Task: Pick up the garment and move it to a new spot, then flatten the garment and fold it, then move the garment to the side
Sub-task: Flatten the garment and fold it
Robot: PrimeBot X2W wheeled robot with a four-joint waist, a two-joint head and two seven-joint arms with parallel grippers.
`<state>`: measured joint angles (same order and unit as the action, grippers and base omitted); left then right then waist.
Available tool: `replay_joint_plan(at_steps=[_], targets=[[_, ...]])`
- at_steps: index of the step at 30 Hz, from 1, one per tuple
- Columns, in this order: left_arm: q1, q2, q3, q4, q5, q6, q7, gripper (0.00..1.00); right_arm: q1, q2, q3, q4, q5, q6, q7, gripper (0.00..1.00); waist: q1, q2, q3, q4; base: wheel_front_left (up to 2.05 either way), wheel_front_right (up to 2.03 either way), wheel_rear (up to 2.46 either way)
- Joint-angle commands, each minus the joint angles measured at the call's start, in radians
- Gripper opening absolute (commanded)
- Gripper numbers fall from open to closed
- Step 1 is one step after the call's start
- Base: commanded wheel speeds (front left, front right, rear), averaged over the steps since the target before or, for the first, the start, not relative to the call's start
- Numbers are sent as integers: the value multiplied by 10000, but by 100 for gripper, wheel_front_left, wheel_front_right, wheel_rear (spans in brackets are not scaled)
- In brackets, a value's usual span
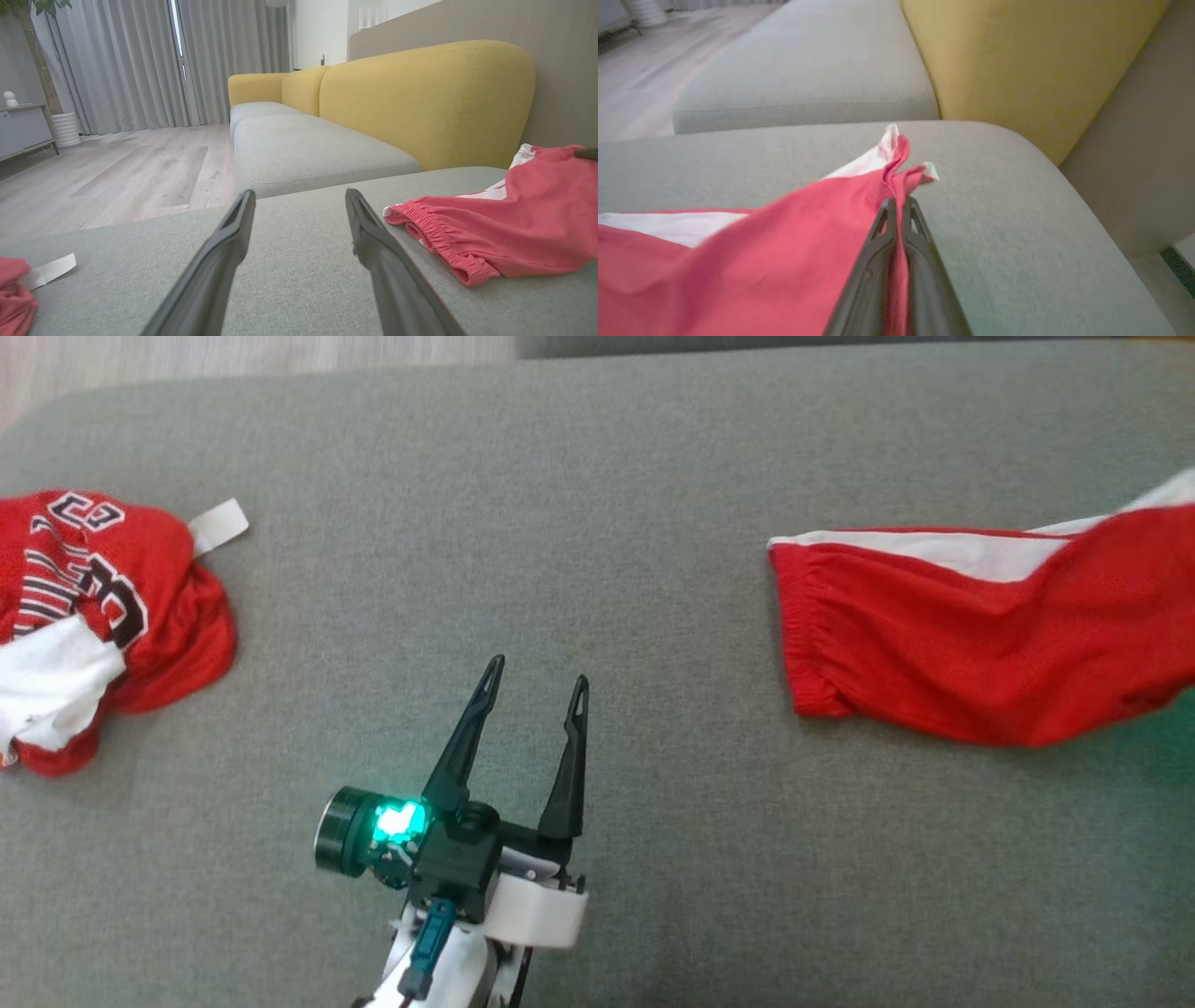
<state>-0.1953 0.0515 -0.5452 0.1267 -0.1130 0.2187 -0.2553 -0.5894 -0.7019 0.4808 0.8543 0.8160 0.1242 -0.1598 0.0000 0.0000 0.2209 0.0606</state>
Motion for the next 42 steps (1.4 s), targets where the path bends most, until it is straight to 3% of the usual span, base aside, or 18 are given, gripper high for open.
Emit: replay_joint_plan(at_steps=[1,14,20,21,22,23,30,35,42], targets=[[17,26,397,-242,80,-46,-64,100,-273,-194,203,-490,-207,65,-182,0,0,0,-200,-91,0,0,0],[514,-1,326,-56,-203,-346,-64,100,-533,1719,787,-3073,-1335,65,750,0,0,0,-1152,216,0,0,0],[608,-8,230,-41,-319,-409,-64,100,309,3207,1300,-3563,-1608,65,1291,0,0,0,-1177,597,0,0,0],[608,-9,211,-37,-350,-408,-64,100,468,3403,1393,-3598,-1664,65,1313,8,0,0,-1180,654,0,0,0],[607,-9,193,-37,-380,-398,-65,100,631,3564,1471,-3628,-1726,65,1331,68,0,0,-1185,706,0,0,0],[609,-10,183,-41,-415,-383,-65,100,798,3710,1500,-3691,-1758,65,1287,100,0,0,-1209,749,0,0,0],[1005,-11,457,-171,-533,-198,-65,100,2233,3858,793,-4564,-2619,65,-10,100,0,0,-1749,683,0,0,0],[1673,-11,1023,-400,-750,-101,-65,100,3618,3879,-884,-5227,-3815,65,-886,100,0,0,-2269,352,0,0,0],[2358,-12,1697,-725,-630,-41,-65,100,5711,4211,-3124,-6603,-5044,65,-1014,100,0,0,-2660,99,0,0,0]])
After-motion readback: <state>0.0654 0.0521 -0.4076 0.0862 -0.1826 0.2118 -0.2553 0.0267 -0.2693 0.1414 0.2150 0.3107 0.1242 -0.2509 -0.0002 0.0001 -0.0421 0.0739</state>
